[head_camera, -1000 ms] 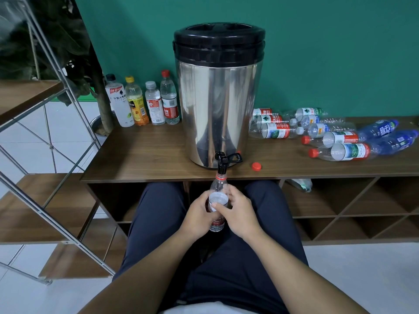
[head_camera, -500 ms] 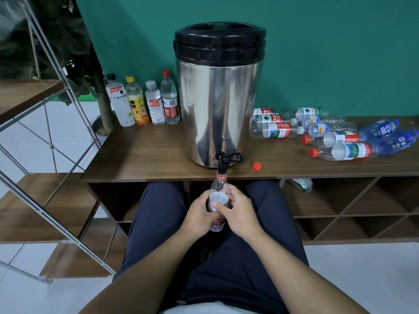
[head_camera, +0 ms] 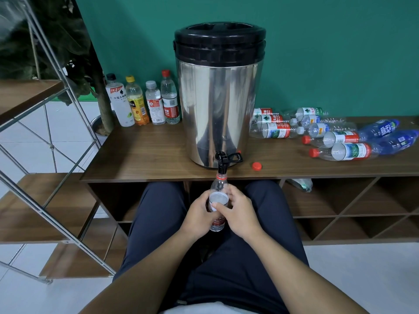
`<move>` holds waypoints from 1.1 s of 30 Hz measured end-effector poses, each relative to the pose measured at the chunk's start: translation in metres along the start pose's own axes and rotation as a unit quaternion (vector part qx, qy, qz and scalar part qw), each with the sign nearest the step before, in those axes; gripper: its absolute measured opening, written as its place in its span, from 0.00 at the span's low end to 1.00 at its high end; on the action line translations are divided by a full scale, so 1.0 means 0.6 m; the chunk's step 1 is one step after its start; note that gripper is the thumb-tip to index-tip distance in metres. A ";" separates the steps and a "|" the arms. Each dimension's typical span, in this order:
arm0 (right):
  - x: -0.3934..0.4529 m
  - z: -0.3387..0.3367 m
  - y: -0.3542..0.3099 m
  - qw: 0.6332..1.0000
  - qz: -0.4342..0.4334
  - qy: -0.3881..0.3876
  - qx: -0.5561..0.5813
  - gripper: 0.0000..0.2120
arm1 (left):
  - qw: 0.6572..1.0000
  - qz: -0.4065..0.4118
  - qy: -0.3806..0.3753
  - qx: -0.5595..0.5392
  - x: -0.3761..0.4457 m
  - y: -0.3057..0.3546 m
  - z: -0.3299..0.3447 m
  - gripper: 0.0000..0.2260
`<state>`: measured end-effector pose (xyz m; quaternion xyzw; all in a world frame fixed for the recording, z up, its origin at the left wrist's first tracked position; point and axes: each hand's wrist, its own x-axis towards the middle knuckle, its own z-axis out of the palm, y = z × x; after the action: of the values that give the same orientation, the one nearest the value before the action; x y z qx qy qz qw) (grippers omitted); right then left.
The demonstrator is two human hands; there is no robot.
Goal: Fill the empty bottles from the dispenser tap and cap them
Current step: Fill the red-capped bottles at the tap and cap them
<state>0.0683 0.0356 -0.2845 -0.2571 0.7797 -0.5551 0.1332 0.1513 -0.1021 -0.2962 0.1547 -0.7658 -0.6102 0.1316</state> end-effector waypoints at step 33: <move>0.002 0.002 0.004 1.000 -0.005 0.008 0.002 0.23 | 1.000 0.005 0.002 0.009 0.000 -0.003 0.000 0.27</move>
<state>0.0676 0.0346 -0.2870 -0.2567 0.7785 -0.5591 0.1244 0.1513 -0.1026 -0.2978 0.1532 -0.7717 -0.6023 0.1349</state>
